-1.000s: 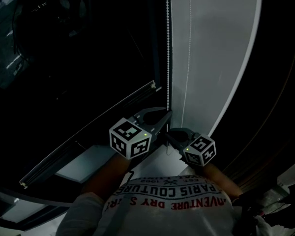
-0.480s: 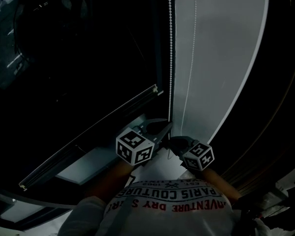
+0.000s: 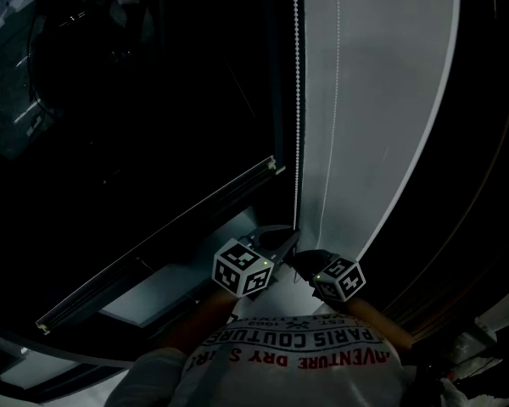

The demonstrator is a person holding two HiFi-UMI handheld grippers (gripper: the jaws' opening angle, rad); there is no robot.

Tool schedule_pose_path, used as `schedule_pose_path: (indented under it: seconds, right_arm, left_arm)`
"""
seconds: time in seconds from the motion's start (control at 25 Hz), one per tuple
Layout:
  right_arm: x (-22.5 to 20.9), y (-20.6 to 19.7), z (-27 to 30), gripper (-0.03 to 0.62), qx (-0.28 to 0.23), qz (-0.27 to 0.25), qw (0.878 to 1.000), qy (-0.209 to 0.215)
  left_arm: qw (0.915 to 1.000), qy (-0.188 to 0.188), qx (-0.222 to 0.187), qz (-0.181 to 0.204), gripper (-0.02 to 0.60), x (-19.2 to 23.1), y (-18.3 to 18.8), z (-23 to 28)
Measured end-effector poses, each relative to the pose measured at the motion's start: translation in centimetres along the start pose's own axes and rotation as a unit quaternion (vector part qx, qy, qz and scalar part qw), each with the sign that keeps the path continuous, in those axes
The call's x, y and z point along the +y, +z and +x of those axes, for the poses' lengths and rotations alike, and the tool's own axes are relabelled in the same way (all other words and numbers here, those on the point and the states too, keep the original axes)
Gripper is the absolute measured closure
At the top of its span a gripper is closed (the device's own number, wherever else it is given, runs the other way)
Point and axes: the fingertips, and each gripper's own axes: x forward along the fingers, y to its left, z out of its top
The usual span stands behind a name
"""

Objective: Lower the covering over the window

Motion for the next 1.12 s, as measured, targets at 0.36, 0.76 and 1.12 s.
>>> schedule_pose_path:
  seconds: [0.36,0.76,1.12]
  right_arm:
    - [-0.2,-5.1,0.8,0.588,0.069,0.030,0.997,0.000]
    - [0.2,-3.7,-0.8,0.509,0.078,-0.017,0.996,0.045]
    - [-0.8,8.5,-6.4,0.495,-0.078,-0.056,0.995,0.005]
  left_arm:
    - [0.9977,-0.016,0.042,-0.050,0.574,-0.7,-5.4,1.0]
    - [0.9985,-0.008,0.027,-0.047,0.575,0.0,-5.8,0.7]
    - [0.9987,0.002,0.027,-0.042,0.574,0.8,-6.0,0.6]
